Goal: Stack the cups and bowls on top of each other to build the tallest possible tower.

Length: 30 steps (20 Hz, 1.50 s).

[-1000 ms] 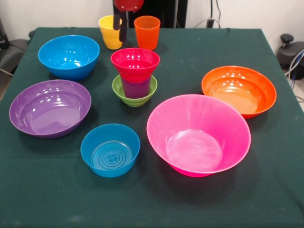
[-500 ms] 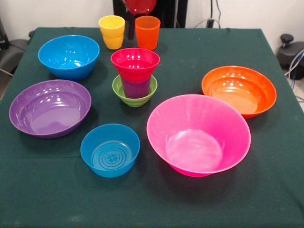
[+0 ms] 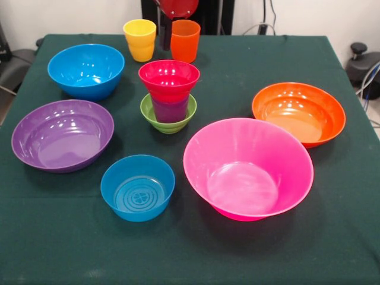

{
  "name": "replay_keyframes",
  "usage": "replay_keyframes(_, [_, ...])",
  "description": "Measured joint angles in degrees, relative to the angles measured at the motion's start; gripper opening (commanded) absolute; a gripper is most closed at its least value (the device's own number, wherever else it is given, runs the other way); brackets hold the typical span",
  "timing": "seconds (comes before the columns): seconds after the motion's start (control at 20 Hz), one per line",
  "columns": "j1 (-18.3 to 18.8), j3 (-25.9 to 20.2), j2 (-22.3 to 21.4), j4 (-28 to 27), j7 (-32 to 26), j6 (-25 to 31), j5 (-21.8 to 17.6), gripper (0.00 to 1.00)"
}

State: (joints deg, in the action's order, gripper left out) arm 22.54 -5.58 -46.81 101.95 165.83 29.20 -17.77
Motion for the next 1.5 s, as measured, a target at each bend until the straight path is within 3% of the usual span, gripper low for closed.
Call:
replay_keyframes(0.9, [0.8,-2.3,2.1,-6.4,0.0,2.3,0.0,0.0])
replay_keyframes(1.5, [0.8,-2.3,1.7,-7.7,0.0,4.4,0.0,0.0])
